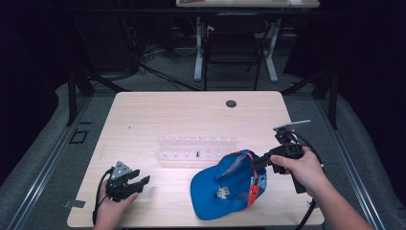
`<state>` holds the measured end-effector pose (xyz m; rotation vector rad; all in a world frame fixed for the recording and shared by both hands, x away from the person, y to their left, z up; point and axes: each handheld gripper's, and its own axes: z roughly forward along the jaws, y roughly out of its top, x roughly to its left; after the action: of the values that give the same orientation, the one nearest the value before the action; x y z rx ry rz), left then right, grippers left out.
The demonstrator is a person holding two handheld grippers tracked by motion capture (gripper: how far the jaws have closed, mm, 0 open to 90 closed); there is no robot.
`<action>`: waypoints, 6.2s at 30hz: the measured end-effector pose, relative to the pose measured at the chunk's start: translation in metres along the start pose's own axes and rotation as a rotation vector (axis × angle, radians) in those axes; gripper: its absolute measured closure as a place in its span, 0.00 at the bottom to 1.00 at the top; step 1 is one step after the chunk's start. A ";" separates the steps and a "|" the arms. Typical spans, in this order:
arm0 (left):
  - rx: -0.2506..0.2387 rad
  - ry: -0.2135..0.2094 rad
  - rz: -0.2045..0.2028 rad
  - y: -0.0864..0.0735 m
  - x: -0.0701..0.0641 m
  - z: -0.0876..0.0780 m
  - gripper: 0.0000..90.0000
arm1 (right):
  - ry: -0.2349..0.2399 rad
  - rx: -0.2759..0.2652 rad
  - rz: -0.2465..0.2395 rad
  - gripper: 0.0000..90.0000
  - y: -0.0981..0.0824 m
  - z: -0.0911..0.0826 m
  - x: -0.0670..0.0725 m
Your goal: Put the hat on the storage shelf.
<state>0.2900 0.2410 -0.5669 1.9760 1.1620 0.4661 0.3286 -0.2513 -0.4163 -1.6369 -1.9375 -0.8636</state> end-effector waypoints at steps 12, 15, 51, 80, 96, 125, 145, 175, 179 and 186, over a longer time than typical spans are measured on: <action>0.001 -0.001 0.001 0.000 0.000 0.000 0.54 | -0.007 -0.031 -0.003 0.88 0.005 -0.011 0.023; 0.001 -0.002 0.000 0.000 0.000 0.000 0.54 | -0.004 -0.044 -0.010 0.88 0.006 -0.015 0.032; 0.003 -0.013 0.004 0.001 -0.004 0.000 0.54 | 0.124 -0.115 -0.073 0.89 0.035 -0.034 0.096; -0.003 -0.032 0.017 0.003 -0.008 0.000 0.54 | 0.182 -0.137 -0.104 0.89 0.078 -0.018 0.147; -0.048 -0.049 0.070 0.014 -0.024 -0.003 0.53 | 0.194 -0.191 -0.067 0.89 0.098 -0.011 0.144; -0.126 -0.121 0.382 0.104 -0.148 0.017 0.60 | 0.199 -0.249 -0.030 0.89 0.110 -0.009 0.135; -0.103 -0.104 0.344 0.109 -0.123 0.026 0.96 | 0.218 -0.242 -0.028 0.89 0.109 -0.006 0.133; -0.068 -0.100 0.284 0.098 -0.111 0.045 0.98 | 0.183 -0.212 0.004 0.88 0.114 0.024 0.112; -0.072 -0.099 0.282 0.095 -0.110 0.046 0.98 | 0.175 -0.224 0.014 0.87 0.114 0.026 0.106; -0.065 -0.108 0.265 0.093 -0.105 0.049 0.98 | 0.167 -0.236 0.010 0.84 0.113 0.021 0.102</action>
<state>0.3203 0.1037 -0.5184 2.0803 0.8122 0.5182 0.4218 -0.1547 -0.3405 -1.6426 -1.7667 -1.2227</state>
